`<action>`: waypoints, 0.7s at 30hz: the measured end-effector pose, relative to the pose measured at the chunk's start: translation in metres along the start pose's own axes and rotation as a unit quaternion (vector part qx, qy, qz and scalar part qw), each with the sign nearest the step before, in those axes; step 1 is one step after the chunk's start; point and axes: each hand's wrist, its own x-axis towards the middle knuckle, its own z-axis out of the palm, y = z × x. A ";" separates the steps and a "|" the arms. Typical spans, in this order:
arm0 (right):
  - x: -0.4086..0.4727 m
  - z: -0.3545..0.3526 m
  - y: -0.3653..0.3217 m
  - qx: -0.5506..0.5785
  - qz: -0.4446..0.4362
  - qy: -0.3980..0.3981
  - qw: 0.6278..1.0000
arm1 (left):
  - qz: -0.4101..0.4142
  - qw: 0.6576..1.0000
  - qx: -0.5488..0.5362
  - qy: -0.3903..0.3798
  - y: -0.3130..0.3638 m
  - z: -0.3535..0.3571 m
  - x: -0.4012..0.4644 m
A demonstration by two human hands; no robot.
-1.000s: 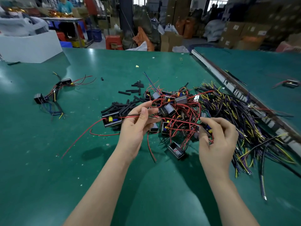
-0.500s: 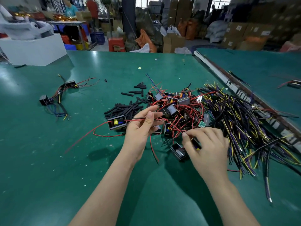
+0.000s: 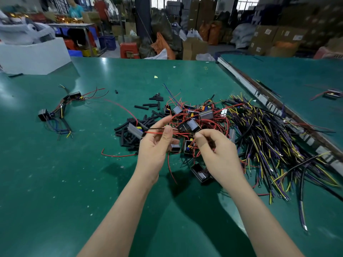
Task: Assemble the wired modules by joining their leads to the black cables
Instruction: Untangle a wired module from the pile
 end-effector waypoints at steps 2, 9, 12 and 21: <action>0.005 -0.001 -0.006 0.053 0.039 0.023 0.998 | 0.040 0.999 0.021 -0.018 -0.002 0.000 0.000; 0.037 -0.014 -0.034 0.307 0.314 -0.027 0.898 | 0.107 0.960 0.258 -0.029 -0.010 -0.005 0.000; 0.047 -0.026 -0.036 0.318 0.375 -0.110 0.863 | 0.114 0.955 0.272 -0.021 -0.005 -0.005 -0.001; 0.042 -0.034 -0.050 0.553 0.206 -0.143 0.794 | 0.148 0.952 0.269 0.006 0.001 -0.001 -0.007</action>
